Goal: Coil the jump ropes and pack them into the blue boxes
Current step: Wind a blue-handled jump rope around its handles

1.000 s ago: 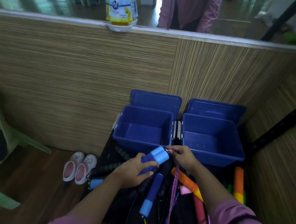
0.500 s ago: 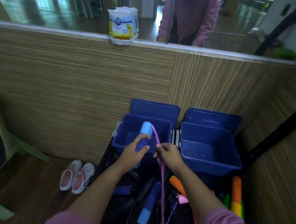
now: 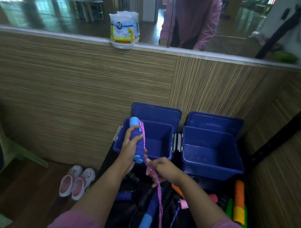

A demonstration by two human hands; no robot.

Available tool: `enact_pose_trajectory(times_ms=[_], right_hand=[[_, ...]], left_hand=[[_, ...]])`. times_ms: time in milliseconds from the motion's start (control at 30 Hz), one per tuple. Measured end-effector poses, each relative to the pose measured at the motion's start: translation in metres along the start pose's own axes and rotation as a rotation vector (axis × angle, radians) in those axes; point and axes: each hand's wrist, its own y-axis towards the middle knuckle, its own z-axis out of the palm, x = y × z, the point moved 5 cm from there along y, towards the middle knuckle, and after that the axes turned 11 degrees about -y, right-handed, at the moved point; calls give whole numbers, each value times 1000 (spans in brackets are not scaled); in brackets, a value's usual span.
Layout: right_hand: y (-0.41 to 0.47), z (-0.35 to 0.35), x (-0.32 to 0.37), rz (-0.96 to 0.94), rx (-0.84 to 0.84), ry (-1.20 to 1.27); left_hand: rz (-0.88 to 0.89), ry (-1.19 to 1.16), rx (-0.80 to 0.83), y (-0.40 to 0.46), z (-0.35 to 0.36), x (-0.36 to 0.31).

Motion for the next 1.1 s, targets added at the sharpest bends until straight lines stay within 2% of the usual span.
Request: enact_pose_trajectory(times_ms=[100, 200, 300, 367, 433, 500, 600, 733, 867, 1000, 1100], right_hand=[[-4, -8, -1, -10, -4, -78], [-13, -20, -5, -14, -30, -249], [-21, -36, -11, -43, -38, -324], [-24, -43, -9, -73, -46, -358], [-25, -47, 2, -119, -57, -454], [-24, -49, 17, -189, -99, -642], [-26, -59, 44, -301, -199, -886], [-34, -67, 73, -482, -249, -1062], [-33, -73, 87, -565, -300, -1140], [-25, -75, 92, -619, -210, -1092], [-14, -90, 78, -571, -191, -1015]], left_hand=[[55, 156, -23, 3, -10, -2], [211, 405, -48, 6, -27, -17], [291, 591, -121, 12, -60, -34], [330, 808, -133, 19, -81, -40], [269, 1078, -29, 25, -88, -36], [205, 1350, 158, 22, -78, -28], [253, 1607, 360, 11, -54, -25], [348, 1644, 516, 9, -44, -20], [317, 1695, 667, -2, -27, -15], [346, 1645, 839, -24, -7, -12], [437, 1533, 887, -35, 4, -13]])
